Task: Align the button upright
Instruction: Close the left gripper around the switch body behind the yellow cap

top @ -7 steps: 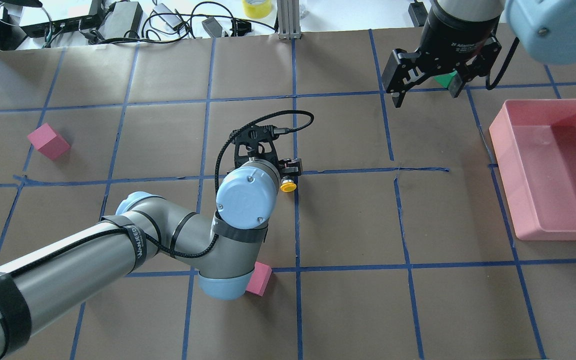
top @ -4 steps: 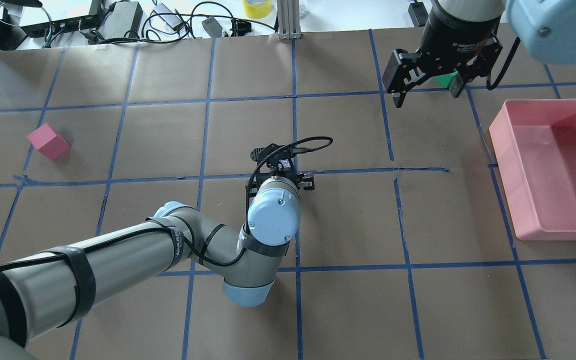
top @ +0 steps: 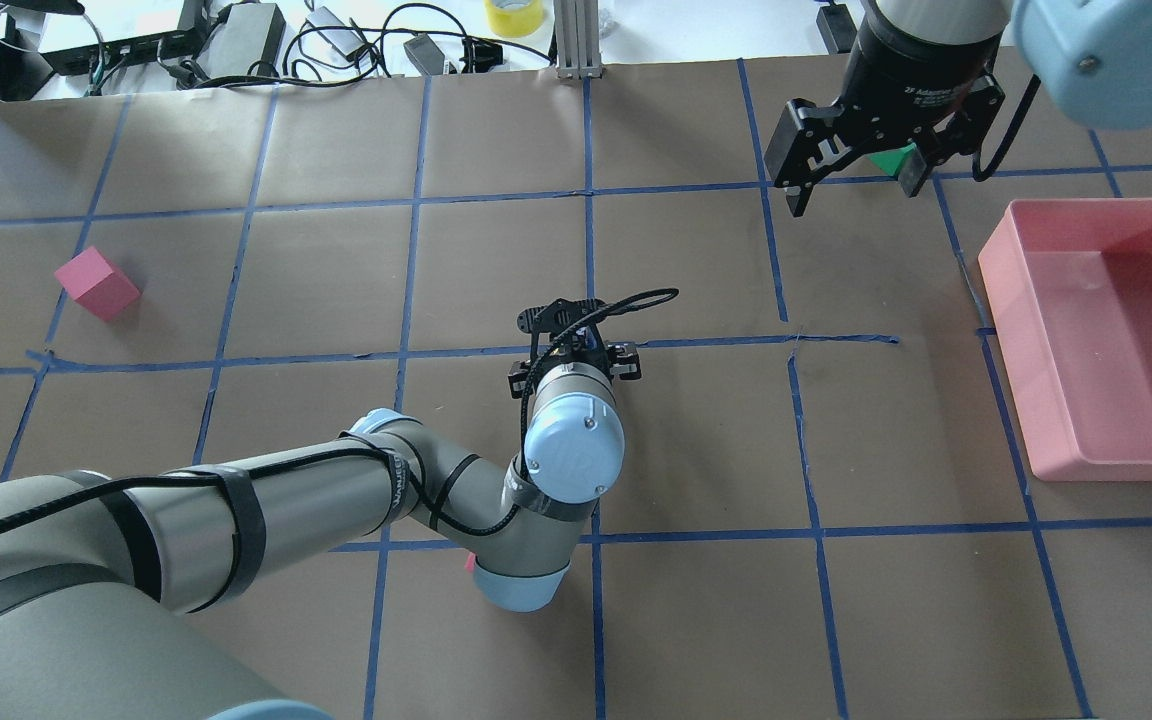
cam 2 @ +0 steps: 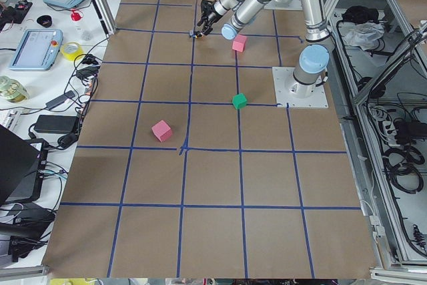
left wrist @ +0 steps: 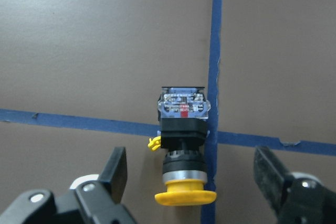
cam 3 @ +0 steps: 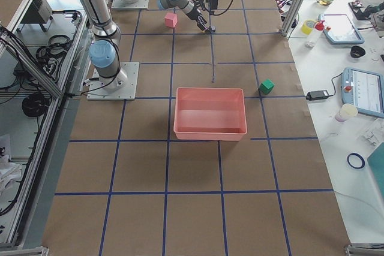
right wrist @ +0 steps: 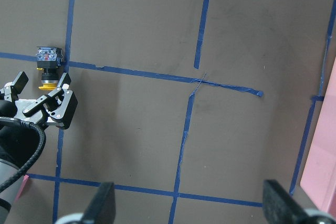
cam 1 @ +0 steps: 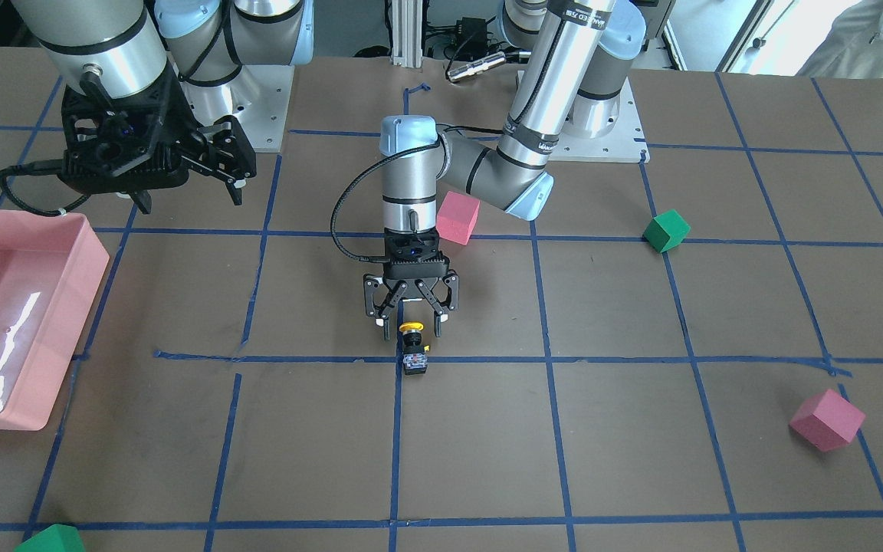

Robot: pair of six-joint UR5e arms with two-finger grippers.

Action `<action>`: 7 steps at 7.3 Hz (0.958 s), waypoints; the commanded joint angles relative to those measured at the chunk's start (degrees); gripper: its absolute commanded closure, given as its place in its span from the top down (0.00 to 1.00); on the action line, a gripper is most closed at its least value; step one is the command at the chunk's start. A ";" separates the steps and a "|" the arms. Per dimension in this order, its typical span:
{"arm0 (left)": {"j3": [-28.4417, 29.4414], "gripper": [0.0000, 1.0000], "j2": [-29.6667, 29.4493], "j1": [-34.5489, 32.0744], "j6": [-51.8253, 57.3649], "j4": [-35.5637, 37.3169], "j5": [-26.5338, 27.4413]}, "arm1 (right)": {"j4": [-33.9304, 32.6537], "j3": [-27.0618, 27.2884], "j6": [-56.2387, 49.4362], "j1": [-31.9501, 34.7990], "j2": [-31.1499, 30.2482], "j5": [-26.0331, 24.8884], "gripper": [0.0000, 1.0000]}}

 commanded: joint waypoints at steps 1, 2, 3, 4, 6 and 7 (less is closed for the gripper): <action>0.00 0.78 -1.34 -0.03 0.15 0.59 1.13 | -0.08 0.01 -0.32 -0.17 0.00 0.00 1.00; 0.00 0.75 -1.87 -0.03 0.15 0.59 1.22 | 0.01 0.01 -0.32 0.00 0.00 0.00 1.00; 0.08 0.75 -1.96 -0.03 0.06 0.59 1.22 | 0.01 0.01 -0.32 -0.17 0.00 0.00 1.00; 0.08 0.61 -1.96 -0.03 0.06 0.59 1.13 | 0.10 0.01 -0.41 -0.17 0.00 0.00 1.00; 0.09 0.57 -1.87 -0.03 0.06 0.50 0.78 | 0.10 0.01 -0.41 -0.17 0.00 0.00 1.00; 0.17 0.43 -0.57 -0.03 0.24 -0.19 0.34 | 0.10 0.01 -0.41 -0.17 0.00 0.00 1.00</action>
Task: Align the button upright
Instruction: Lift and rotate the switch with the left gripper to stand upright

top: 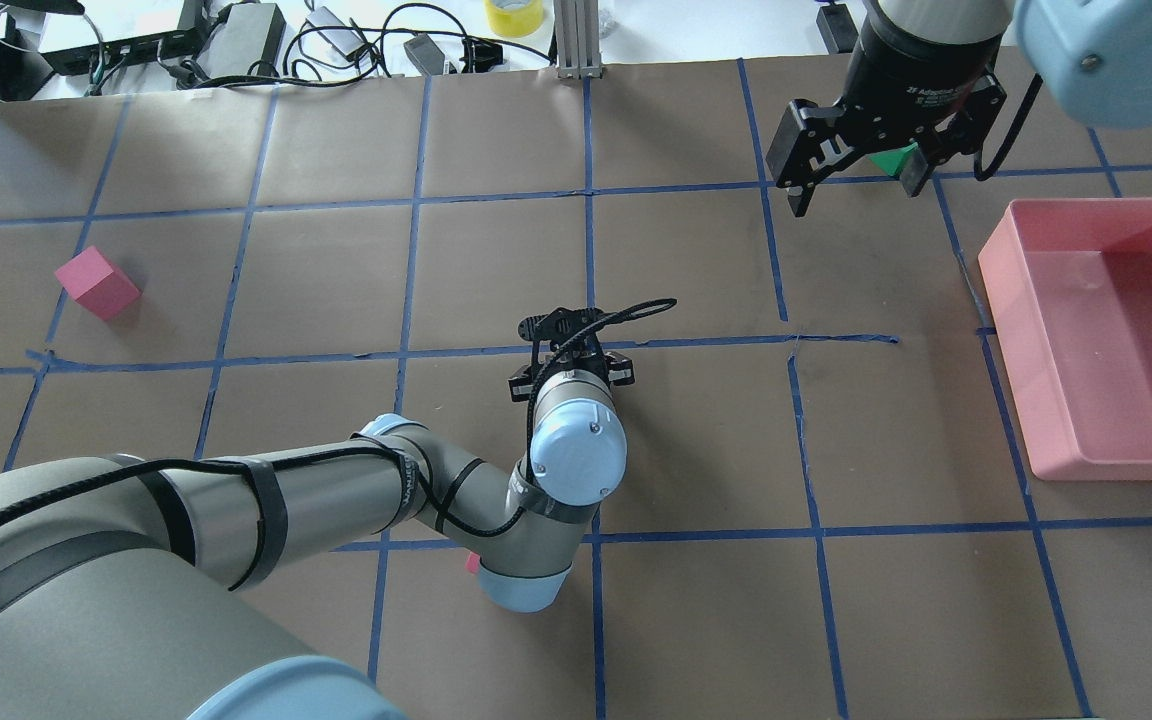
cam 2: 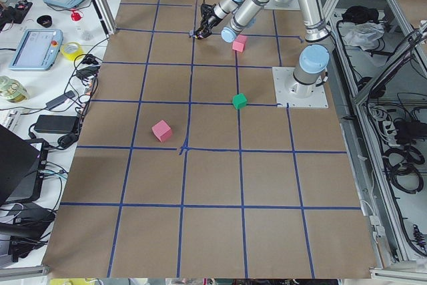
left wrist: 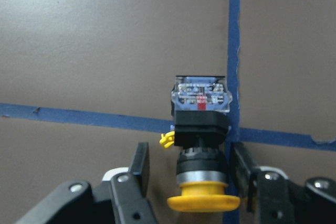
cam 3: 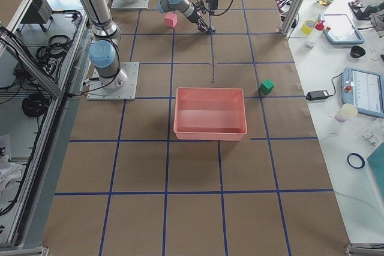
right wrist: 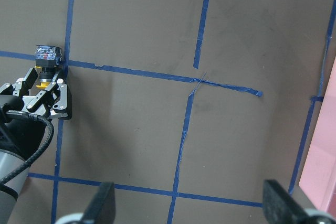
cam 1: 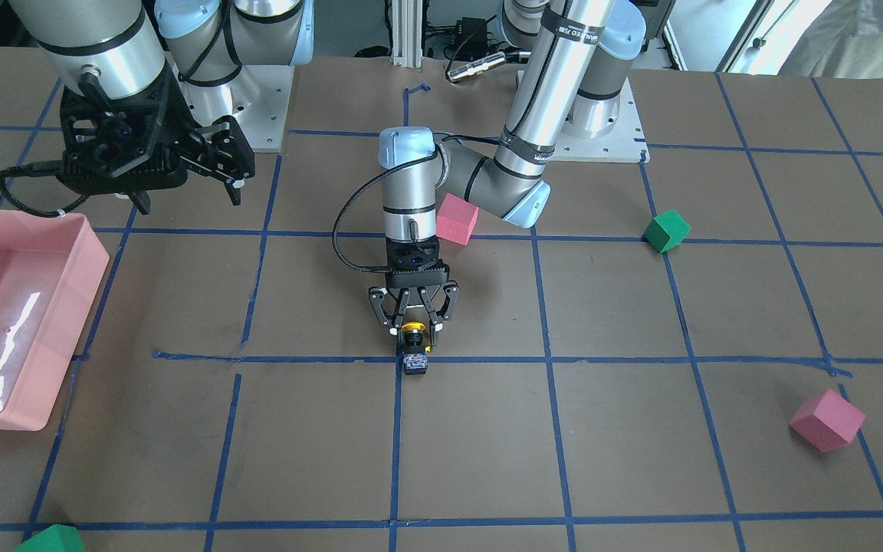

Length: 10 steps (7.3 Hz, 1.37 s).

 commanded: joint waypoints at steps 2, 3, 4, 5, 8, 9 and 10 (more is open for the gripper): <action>0.24 0.02 2.26 0.00 1.45 -1.60 -0.33 | 0.00 0.00 0.00 0.17 0.00 0.00 1.00; 0.59 0.00 3.05 0.00 1.54 -3.52 -0.33 | 0.00 0.00 0.00 0.17 0.00 0.00 1.00; 1.46 0.00 3.58 0.00 1.54 -5.71 -0.25 | 0.00 0.00 0.00 0.17 0.00 0.00 1.00; 1.90 0.00 4.11 0.09 1.89 -6.69 -0.33 | 0.09 0.00 0.00 0.17 0.00 0.00 1.00; 4.18 0.00 10.85 3.59 2.07 -20.52 -5.76 | 0.00 0.00 0.00 0.00 0.00 0.00 1.00; 6.02 0.00 13.84 5.87 0.42 -28.59 -9.00 | 0.00 0.00 0.00 -0.01 0.00 0.00 1.00; 9.08 0.00 16.48 8.15 -5.34 -37.64 -14.86 | 0.00 0.00 0.00 -0.01 0.00 0.00 1.00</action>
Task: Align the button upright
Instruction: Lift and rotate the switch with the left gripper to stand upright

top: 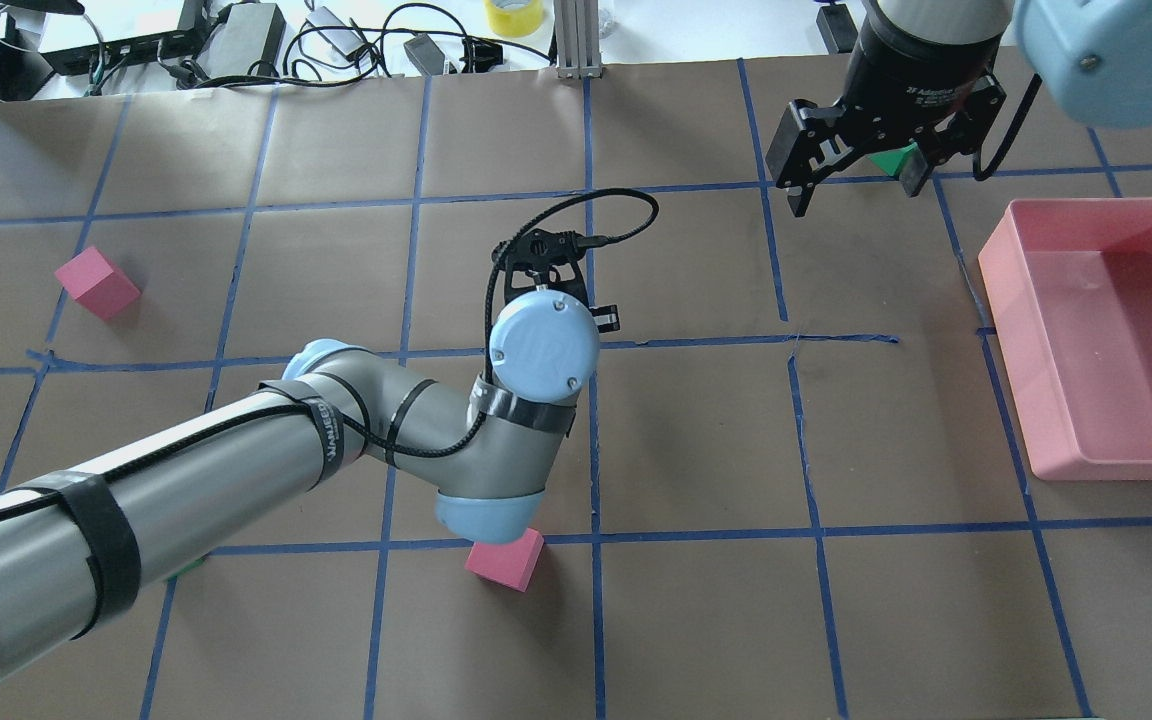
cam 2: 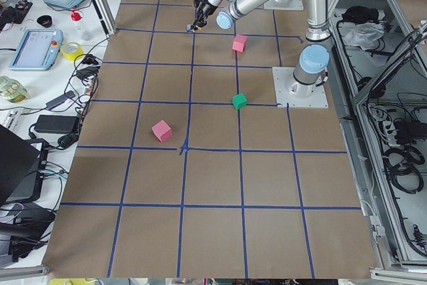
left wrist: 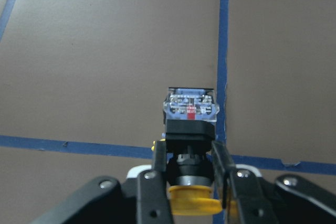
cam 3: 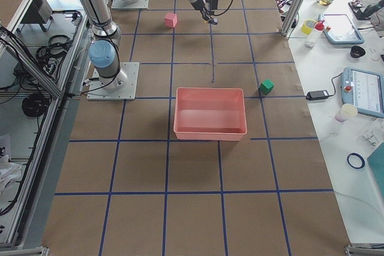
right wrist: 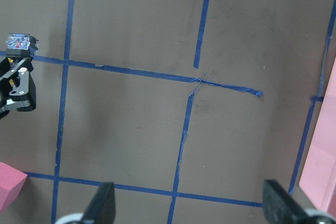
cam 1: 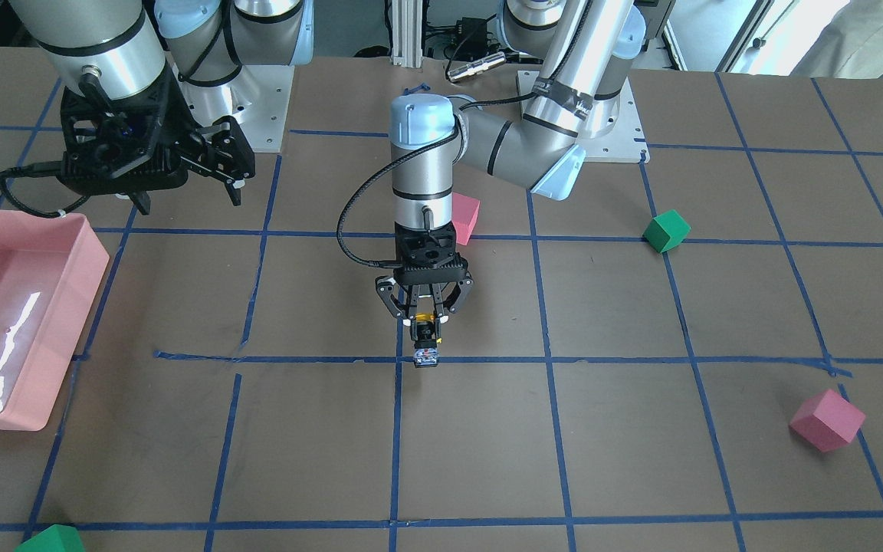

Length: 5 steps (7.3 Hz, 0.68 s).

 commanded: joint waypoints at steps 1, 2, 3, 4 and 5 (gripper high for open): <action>7.34 0.00 5.27 4.14 -8.95 -22.45 -11.05 | 0.00 0.00 0.00 -0.02 0.00 0.00 1.00; 11.64 0.00 5.54 5.89 -11.86 -31.27 -15.54 | 0.09 0.09 0.00 -0.02 0.00 0.00 1.00; 14.64 0.00 5.03 8.17 -13.02 -39.02 -19.15 | 0.00 0.17 0.00 -0.02 0.00 0.00 1.00; 16.50 0.00 3.02 9.67 -16.16 -42.66 -23.89 | 0.00 0.26 0.00 -0.02 0.00 0.00 1.00; 17.30 0.00 0.82 11.95 -19.15 -45.74 -30.90 | 0.00 0.26 0.17 -0.02 0.00 0.00 1.00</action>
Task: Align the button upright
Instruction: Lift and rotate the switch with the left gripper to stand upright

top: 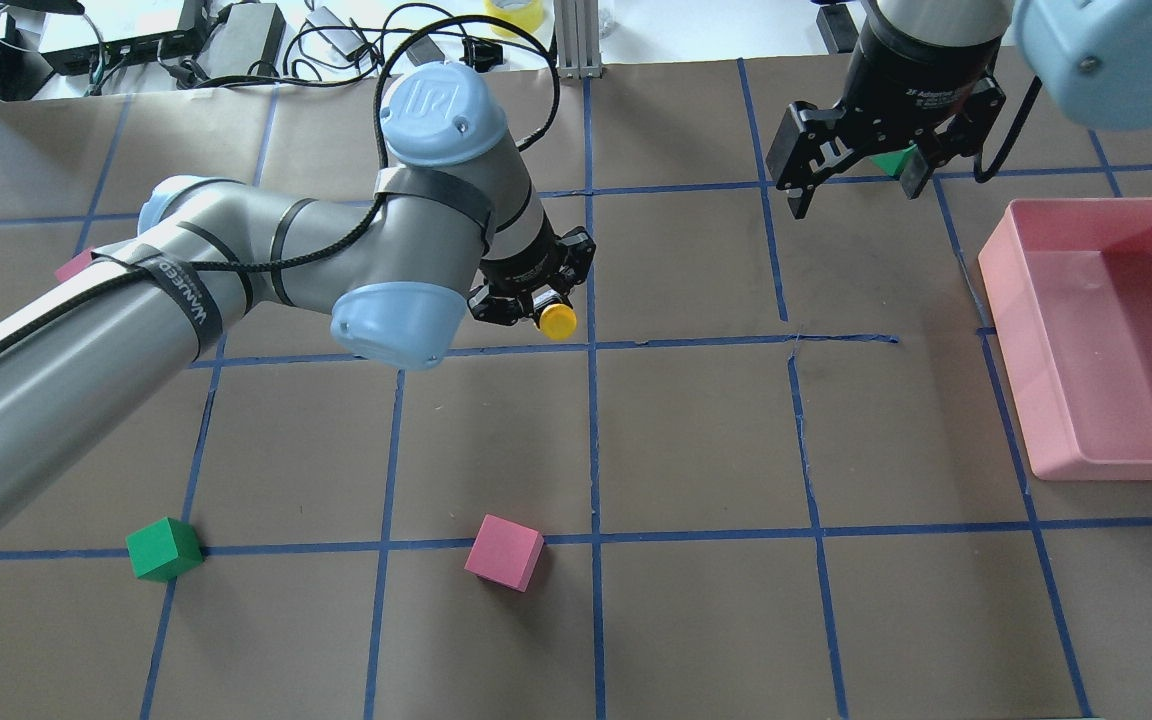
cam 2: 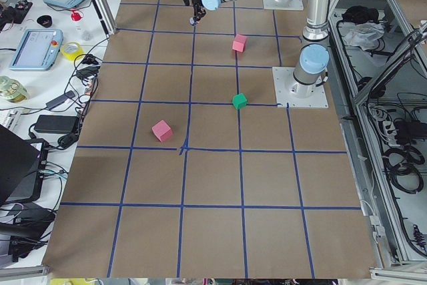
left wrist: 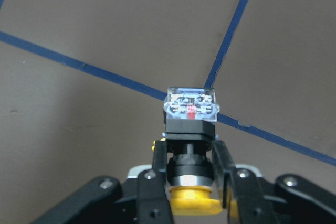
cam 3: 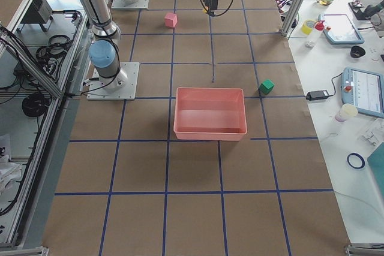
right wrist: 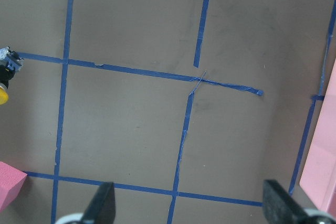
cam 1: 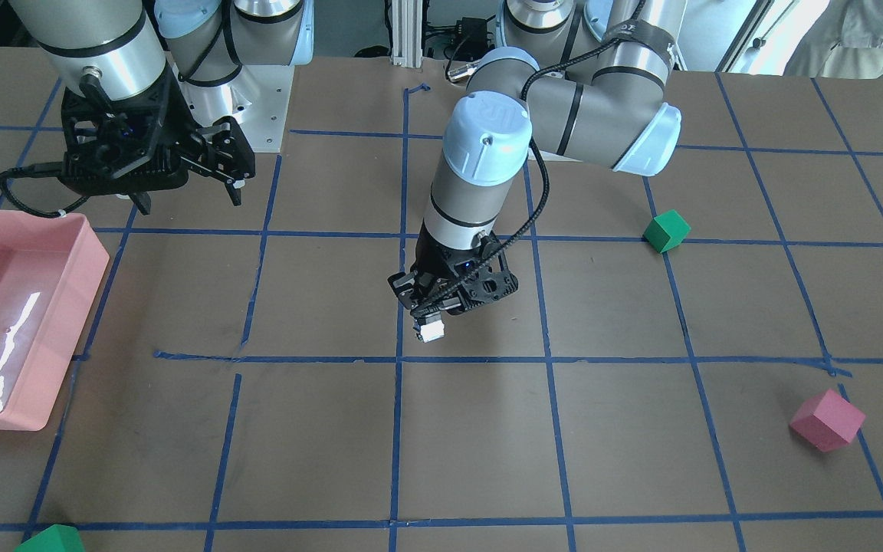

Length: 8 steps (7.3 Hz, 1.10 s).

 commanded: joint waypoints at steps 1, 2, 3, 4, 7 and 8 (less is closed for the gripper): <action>2.96 0.00 -4.64 4.90 -6.19 -6.65 -14.27 | -0.01 0.05 0.05 0.00 0.00 0.00 1.00; 7.32 0.00 -8.14 6.40 -8.30 -12.32 -16.69 | -0.01 0.05 0.05 0.00 0.00 0.00 1.00; 11.89 0.00 -11.83 6.68 -8.84 -15.95 -17.24 | -0.01 0.05 0.05 0.00 0.00 0.00 1.00; 12.63 0.00 -14.31 6.68 -8.93 -16.07 -19.07 | 0.08 0.05 0.05 0.00 0.00 0.00 1.00; 12.47 0.00 -17.40 6.77 -8.68 -16.07 -23.54 | 0.17 0.05 0.05 0.00 0.00 0.00 1.00; 12.29 0.00 -18.10 6.77 -8.59 -16.07 -23.92 | 0.08 0.05 0.05 0.00 0.00 0.00 1.00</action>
